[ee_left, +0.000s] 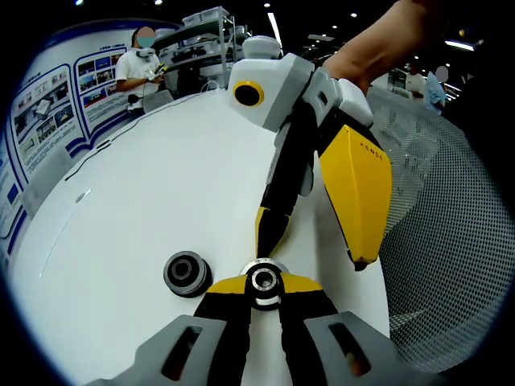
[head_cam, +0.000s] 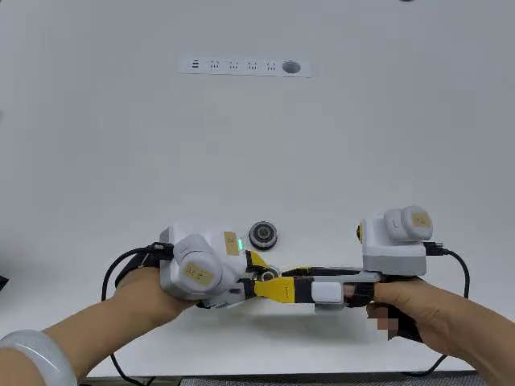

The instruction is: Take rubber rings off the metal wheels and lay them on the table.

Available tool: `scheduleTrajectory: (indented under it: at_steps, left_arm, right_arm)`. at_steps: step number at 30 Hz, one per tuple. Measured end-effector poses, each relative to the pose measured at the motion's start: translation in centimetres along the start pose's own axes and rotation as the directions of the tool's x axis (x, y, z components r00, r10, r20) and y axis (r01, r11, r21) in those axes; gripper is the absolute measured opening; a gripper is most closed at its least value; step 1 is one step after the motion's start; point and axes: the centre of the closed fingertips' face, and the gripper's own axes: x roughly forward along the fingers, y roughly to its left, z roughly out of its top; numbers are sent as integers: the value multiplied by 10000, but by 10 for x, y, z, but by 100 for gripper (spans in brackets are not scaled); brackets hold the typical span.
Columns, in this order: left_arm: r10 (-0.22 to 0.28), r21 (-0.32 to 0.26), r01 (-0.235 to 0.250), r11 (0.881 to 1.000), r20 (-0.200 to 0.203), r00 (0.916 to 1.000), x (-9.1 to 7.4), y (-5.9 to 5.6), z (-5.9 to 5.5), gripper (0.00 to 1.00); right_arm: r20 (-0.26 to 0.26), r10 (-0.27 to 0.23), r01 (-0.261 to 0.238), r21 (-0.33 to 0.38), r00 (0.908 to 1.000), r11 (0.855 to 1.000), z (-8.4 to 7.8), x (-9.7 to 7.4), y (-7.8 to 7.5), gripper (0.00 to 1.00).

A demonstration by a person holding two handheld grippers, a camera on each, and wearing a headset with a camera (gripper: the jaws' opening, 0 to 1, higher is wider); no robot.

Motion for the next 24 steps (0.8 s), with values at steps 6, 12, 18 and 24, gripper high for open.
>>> scheduleTrajectory:
  at_steps: [6, 12, 18, 24]
  left_arm:
    - [-4, -10, 4, 10000, 4, 10000, 0, 1, -1, 12]
    - [-20, -4, 20, 10000, 7, 10000, 1, 2, -2, 12]
    - [-19, -25, 19, 10000, 23, 10000, 0, 1, -2, 12]
    - [-24, -30, 24, 10000, 36, 10000, 0, 1, 0, 12]
  right_arm:
    - [-1, 71, -71, 73, 10000, 9999, -1, -2, 1, 67]
    - [-77, 134, -133, 144, 9999, 9998, -3, -5, 0, 62]
    - [-26, 99, -99, 191, 9999, 9998, -4, -6, -2, 57]
    - [-11, -248, 249, 323, 9997, 9992, -4, -7, -11, 45]
